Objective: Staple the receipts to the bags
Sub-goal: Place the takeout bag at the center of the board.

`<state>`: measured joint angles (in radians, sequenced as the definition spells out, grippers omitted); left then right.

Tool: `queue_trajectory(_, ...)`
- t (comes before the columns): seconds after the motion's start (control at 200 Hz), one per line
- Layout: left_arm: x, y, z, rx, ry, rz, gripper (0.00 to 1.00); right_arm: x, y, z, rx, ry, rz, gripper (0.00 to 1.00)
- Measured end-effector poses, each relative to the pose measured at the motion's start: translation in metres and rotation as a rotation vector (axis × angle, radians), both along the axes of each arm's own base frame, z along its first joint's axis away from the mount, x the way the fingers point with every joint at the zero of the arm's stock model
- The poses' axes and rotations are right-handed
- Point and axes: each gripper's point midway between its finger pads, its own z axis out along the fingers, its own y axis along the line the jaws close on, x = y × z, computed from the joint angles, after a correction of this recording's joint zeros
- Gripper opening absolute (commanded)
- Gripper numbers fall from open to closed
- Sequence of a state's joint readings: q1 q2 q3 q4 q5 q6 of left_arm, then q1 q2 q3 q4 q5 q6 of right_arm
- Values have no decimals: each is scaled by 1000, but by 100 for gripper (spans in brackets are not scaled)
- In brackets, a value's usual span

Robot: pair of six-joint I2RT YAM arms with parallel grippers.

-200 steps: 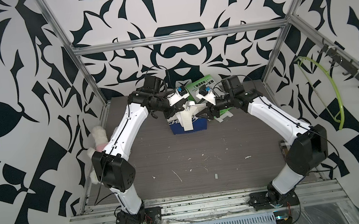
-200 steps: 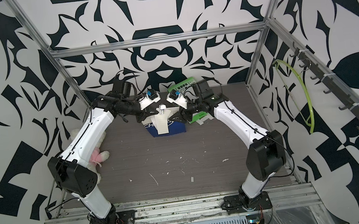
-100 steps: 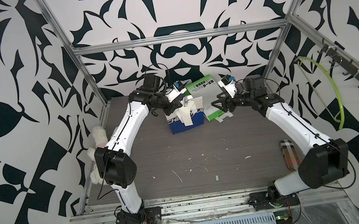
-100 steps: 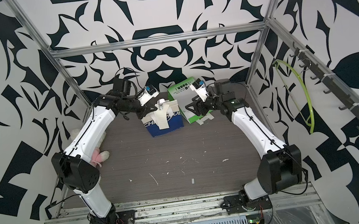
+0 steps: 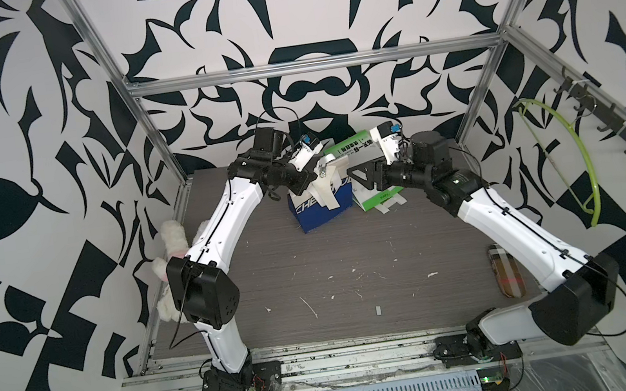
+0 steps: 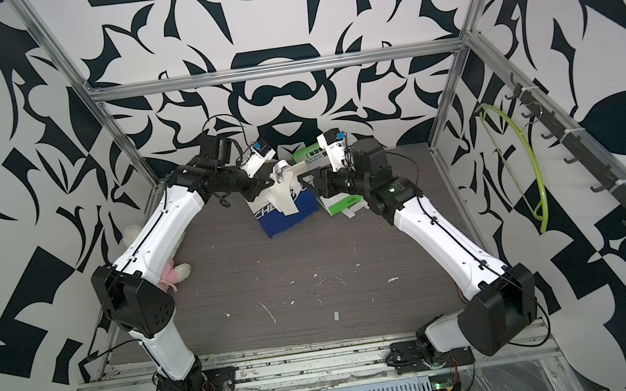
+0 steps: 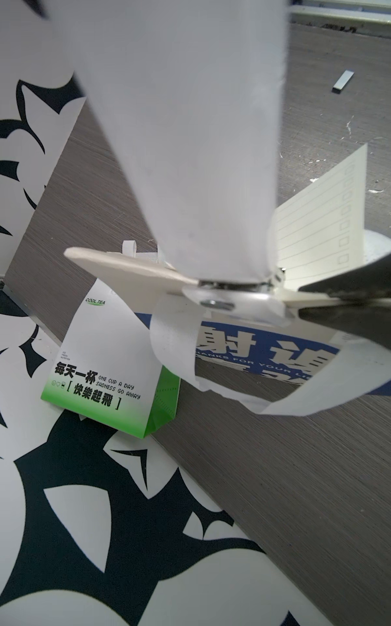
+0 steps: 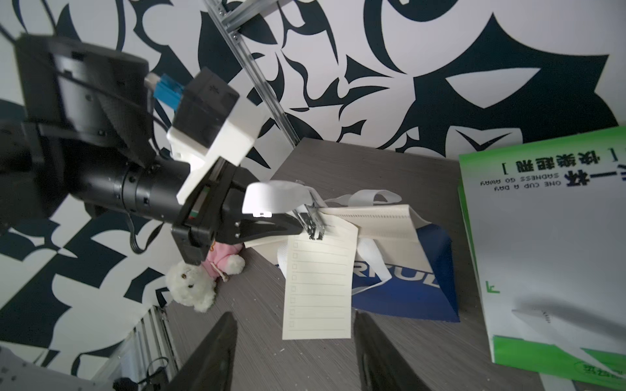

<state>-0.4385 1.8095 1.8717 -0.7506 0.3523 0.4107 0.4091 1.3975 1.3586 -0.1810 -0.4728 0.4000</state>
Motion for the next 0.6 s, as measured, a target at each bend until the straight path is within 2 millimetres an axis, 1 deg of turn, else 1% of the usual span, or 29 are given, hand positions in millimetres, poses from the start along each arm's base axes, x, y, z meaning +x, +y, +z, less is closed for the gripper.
queue_trajectory(0.055, 1, 0, -1, 4, 2, 13, 0, 7, 2, 1, 17, 20, -34, 64)
queue_trajectory(0.13, 1, -1, 0, 2, 3, 22, 0, 16, 4, 1, 24, 33, -75, 65)
queue_trajectory(0.22, 0, -4, 0, -1, 4, 26, 0, 23, 13, -4, 21, 48, -99, 64)
queue_trajectory(0.375, -1, -8, 1, -4, 8, 30, 0, 24, 34, -8, 6, 51, -84, 62)
queue_trajectory(0.49, -2, -9, 1, -6, 11, 30, 0, 21, 49, -4, -5, 27, -59, 62)
queue_trajectory(0.54, -2, -9, 1, -7, 12, 30, 0, 21, 53, -3, -8, 16, -55, 61)
queue_trajectory(0.6, -3, -10, 1, -7, 13, 28, 0, 22, 57, 0, -11, 4, -59, 56)
